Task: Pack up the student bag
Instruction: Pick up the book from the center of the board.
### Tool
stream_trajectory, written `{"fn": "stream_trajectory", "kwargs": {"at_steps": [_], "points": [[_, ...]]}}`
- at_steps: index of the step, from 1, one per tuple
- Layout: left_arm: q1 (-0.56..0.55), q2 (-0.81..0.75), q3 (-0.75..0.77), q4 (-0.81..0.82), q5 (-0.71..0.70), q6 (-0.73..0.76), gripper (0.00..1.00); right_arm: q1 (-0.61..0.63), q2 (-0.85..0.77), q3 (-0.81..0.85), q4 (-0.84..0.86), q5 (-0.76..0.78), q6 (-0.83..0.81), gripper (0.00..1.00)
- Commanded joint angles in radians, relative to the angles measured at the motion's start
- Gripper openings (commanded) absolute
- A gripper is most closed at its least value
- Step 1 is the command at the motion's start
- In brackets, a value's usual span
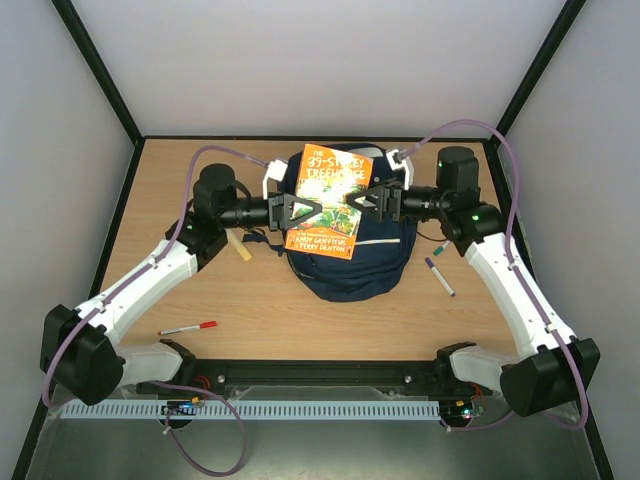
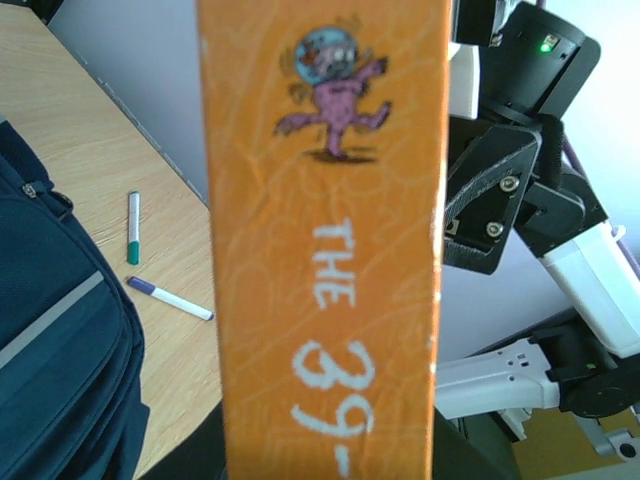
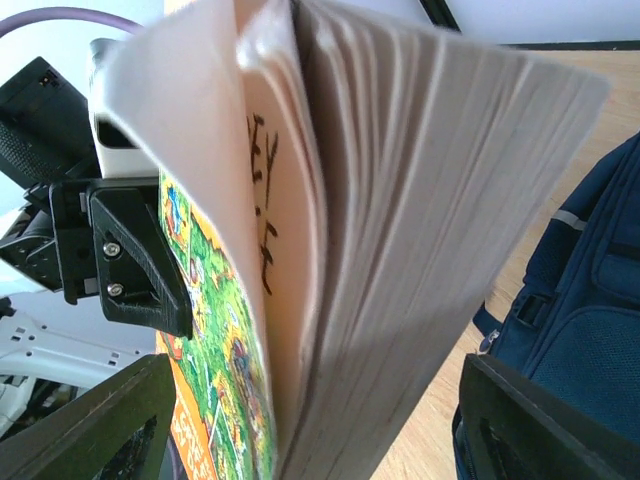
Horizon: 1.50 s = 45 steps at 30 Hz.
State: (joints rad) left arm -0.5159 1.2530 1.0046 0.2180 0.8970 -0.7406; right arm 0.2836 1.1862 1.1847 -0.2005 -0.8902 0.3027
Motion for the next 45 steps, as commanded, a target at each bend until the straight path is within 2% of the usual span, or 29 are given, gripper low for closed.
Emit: {"fn": "stream_trajectory", "kwargs": {"at_steps": [1,6,16,19,22,26,29,31,34,37,39,41,45], "points": [[-0.001,-0.047,-0.001,0.178,0.026,-0.076,0.06,0.001,0.012,-0.018,0.063,-0.096,0.045,0.78],[-0.001,-0.042,-0.008,0.218,0.009,-0.104,0.05,0.001,0.016,-0.043,0.148,-0.237,0.124,0.79],[-0.001,-0.021,-0.014,0.166,-0.008,-0.060,0.06,0.000,-0.042,-0.024,0.143,-0.266,0.140,0.62],[0.001,-0.023,-0.025,0.165,-0.011,-0.056,0.08,-0.005,-0.052,-0.019,0.143,-0.257,0.158,0.52],[0.001,-0.020,-0.029,0.161,-0.007,-0.050,0.16,-0.007,-0.054,-0.021,0.150,-0.249,0.167,0.41],[0.001,-0.014,-0.031,0.157,-0.002,-0.044,0.28,-0.015,-0.053,-0.036,0.164,-0.211,0.178,0.19],[0.001,-0.012,-0.032,0.150,-0.001,-0.035,0.31,-0.016,-0.048,-0.045,0.163,-0.170,0.172,0.08],[0.001,-0.011,-0.029,0.119,-0.009,-0.016,0.40,-0.022,-0.044,-0.046,0.146,-0.137,0.152,0.02],[0.001,-0.002,-0.003,0.004,-0.063,0.051,0.62,-0.054,-0.038,-0.038,0.117,-0.093,0.118,0.01],[0.002,0.028,0.042,-0.160,-0.164,0.141,0.73,-0.114,-0.028,-0.003,0.016,0.057,0.053,0.01],[0.001,0.070,0.076,-0.269,-0.234,0.199,0.76,-0.160,-0.025,0.004,-0.046,0.229,-0.021,0.01],[-0.007,0.116,0.109,-0.353,-0.309,0.240,0.76,-0.224,-0.027,-0.020,-0.070,0.338,-0.077,0.01],[-0.074,0.194,0.182,-0.489,-0.484,0.369,0.75,-0.408,-0.042,-0.104,-0.078,0.372,-0.105,0.01]]}}
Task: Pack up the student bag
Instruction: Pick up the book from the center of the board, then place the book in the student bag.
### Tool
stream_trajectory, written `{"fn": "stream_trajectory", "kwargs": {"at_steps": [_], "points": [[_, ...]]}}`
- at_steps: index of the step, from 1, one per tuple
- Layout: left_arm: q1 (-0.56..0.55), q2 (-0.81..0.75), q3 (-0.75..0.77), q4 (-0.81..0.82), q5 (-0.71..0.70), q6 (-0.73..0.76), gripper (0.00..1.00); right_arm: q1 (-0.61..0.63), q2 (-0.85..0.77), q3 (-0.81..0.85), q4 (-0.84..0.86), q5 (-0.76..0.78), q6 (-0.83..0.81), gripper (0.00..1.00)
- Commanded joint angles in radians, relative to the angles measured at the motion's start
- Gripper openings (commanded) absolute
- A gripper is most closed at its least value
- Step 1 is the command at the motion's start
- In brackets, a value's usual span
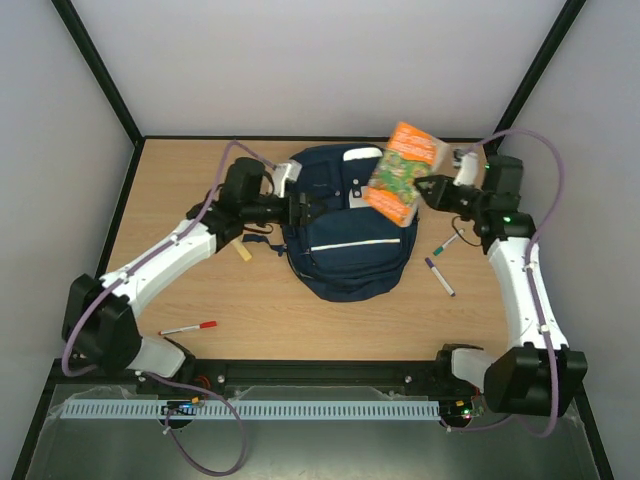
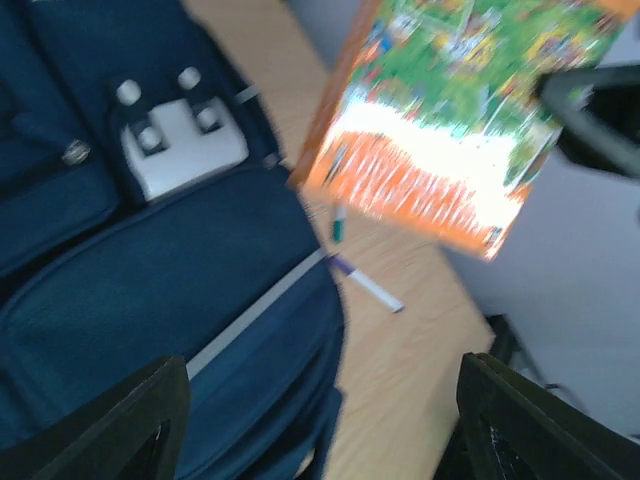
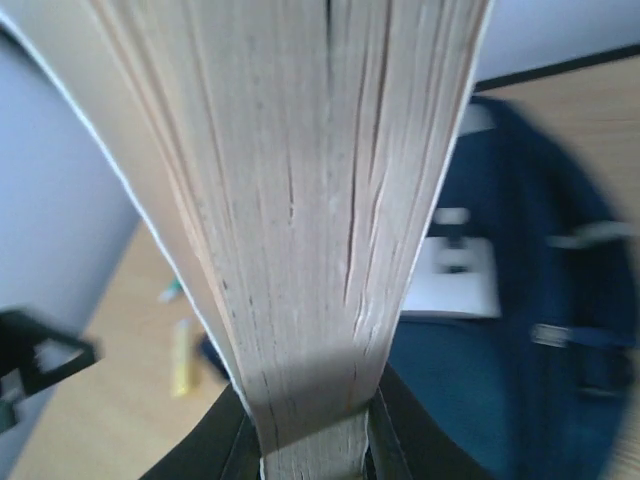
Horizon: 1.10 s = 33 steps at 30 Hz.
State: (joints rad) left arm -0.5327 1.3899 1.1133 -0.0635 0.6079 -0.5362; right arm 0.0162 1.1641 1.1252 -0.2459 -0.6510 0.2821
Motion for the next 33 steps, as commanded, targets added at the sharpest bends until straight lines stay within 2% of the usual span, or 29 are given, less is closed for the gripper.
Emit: {"fn": "stream_trajectory", "kwargs": {"at_steps": [1,2,4,6,9,13,19,26,30,33], "points": [[-0.088,0.077,0.092,-0.236,-0.235,0.203,0.76,-0.181,-0.021,-0.061,-0.036,0.119,-0.095,0.01],[-0.113,0.098,0.111,-0.265,-0.264,0.238,0.79,-0.218,-0.019,-0.086,-0.034,0.100,-0.106,0.01],[-0.171,0.140,0.137,-0.287,-0.312,0.303,0.98,-0.280,-0.008,-0.117,-0.028,0.075,-0.140,0.01],[-0.233,0.185,0.168,-0.311,-0.365,0.365,0.99,-0.329,0.007,-0.141,-0.023,0.056,-0.158,0.01],[-0.323,0.276,0.239,-0.358,-0.476,0.446,0.94,-0.386,0.025,-0.170,-0.027,0.000,-0.172,0.01],[-0.416,0.389,0.329,-0.420,-0.528,0.545,0.80,-0.424,0.027,-0.187,-0.037,-0.037,-0.189,0.01],[-0.495,0.552,0.453,-0.485,-0.626,0.601,0.65,-0.439,-0.004,-0.155,-0.077,-0.037,-0.243,0.01],[-0.560,0.679,0.549,-0.501,-0.688,0.631,0.61,-0.438,-0.015,-0.105,-0.118,-0.024,-0.281,0.01],[-0.578,0.750,0.620,-0.537,-0.808,0.579,0.59,-0.438,-0.025,-0.120,-0.124,-0.053,-0.289,0.01],[-0.582,0.775,0.653,-0.543,-0.842,0.556,0.54,-0.438,-0.028,-0.119,-0.131,-0.050,-0.304,0.01]]}}
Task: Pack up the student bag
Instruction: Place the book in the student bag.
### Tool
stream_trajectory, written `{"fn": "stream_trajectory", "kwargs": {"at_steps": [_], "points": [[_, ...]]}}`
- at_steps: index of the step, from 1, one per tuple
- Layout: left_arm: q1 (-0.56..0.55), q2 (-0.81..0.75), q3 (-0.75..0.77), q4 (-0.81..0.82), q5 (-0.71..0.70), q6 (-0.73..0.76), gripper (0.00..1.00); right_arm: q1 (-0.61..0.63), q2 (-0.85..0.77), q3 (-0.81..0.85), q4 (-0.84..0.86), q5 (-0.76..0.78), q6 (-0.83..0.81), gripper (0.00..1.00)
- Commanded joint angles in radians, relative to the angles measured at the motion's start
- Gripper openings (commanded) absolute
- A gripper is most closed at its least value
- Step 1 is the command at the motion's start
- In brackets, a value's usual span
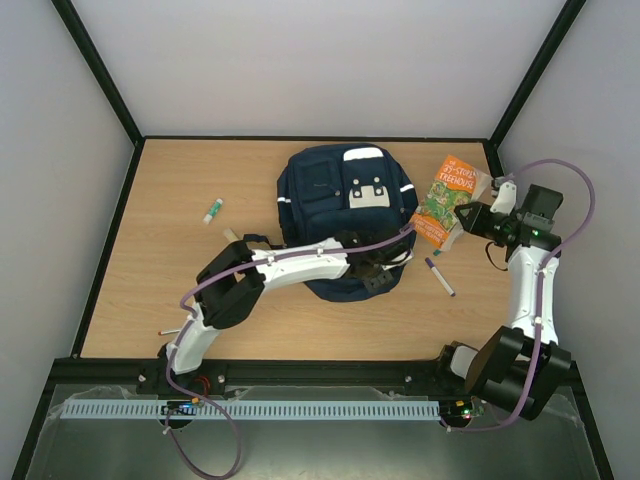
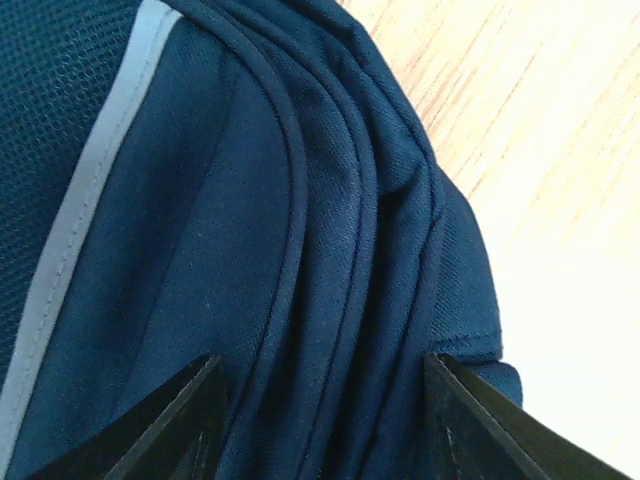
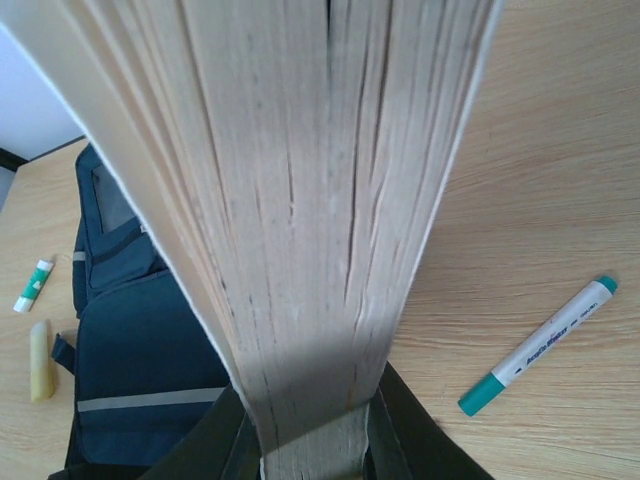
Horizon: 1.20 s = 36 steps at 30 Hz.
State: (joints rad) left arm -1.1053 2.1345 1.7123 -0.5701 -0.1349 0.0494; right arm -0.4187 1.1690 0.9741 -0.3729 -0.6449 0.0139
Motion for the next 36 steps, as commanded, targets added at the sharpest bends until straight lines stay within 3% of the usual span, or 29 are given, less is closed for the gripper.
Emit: {"fn": "stream_trajectory", "kwargs": {"at_steps": [1,12,18,27,31,36], "points": [[-0.011,0.034,0.055,-0.033,-0.102,-0.027,0.53,-0.004,-0.034,0.035,-0.010,-0.054,-0.042,0.01],[-0.068,0.055,0.034,-0.028,-0.124,0.048,0.39,-0.004,-0.033,0.035,-0.015,-0.047,-0.049,0.01],[-0.073,0.067,0.024,-0.028,-0.202,0.037,0.52,-0.003,-0.027,0.053,-0.008,-0.062,-0.048,0.01],[-0.041,0.056,0.033,-0.021,-0.221,0.027,0.28,-0.004,-0.028,0.106,-0.055,-0.072,-0.043,0.01],[-0.021,-0.005,0.012,0.010,-0.189,0.020,0.05,-0.004,-0.027,0.141,-0.108,-0.071,-0.044,0.01],[-0.001,-0.102,-0.040,0.075,-0.180,-0.001,0.02,-0.003,-0.016,0.222,-0.221,-0.101,-0.039,0.01]]}}
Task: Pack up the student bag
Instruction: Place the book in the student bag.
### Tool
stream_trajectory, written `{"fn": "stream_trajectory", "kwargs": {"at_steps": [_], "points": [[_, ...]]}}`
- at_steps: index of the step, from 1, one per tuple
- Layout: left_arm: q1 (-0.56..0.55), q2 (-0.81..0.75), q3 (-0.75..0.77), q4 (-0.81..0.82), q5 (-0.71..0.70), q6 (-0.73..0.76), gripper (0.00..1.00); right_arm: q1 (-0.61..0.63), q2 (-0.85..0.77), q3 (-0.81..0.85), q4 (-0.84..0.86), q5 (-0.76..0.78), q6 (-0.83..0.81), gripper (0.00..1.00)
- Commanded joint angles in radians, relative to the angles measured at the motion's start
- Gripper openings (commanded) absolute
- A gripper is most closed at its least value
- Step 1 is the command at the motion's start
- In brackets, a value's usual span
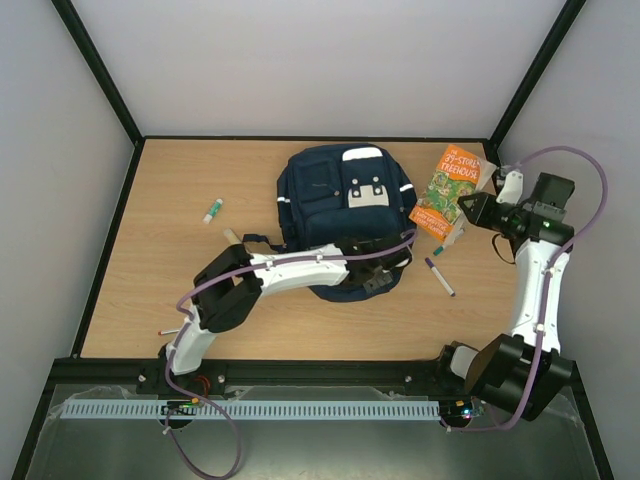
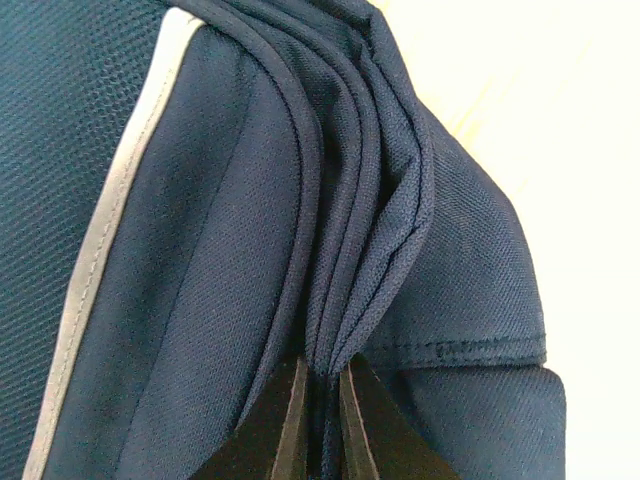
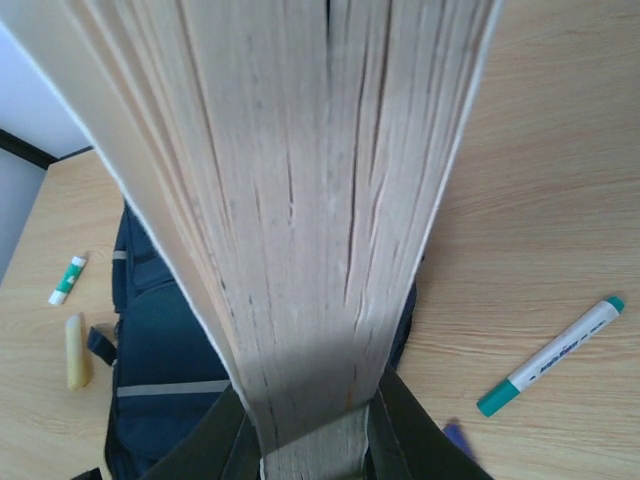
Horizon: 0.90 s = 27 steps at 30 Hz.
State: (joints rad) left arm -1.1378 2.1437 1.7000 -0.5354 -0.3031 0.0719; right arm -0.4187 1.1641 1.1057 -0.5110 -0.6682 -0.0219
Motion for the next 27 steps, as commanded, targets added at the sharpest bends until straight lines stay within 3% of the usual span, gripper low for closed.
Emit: {"fn": "stream_trajectory", "kwargs": {"at_steps": [1,5,10,17,27], "points": [[0.039,-0.128,-0.030,0.044,-0.014,-0.028,0.02,-0.004,-0.006,0.113,-0.114,-0.085,-0.003,0.01],[0.066,-0.206,-0.043,0.072,-0.003,-0.053,0.02,-0.003,0.011,0.245,-0.270,-0.138,-0.012,0.01],[0.133,-0.272,-0.046,0.134,0.069,-0.093,0.02,-0.004,-0.032,0.335,-0.339,-0.181,0.011,0.01],[0.219,-0.268,0.046,0.114,0.168,-0.090,0.02,-0.003,-0.080,0.302,-0.414,-0.180,-0.030,0.01],[0.305,-0.235,0.133,0.088,0.273,-0.094,0.02,-0.004,0.046,0.254,-0.610,-0.281,-0.077,0.01]]}}
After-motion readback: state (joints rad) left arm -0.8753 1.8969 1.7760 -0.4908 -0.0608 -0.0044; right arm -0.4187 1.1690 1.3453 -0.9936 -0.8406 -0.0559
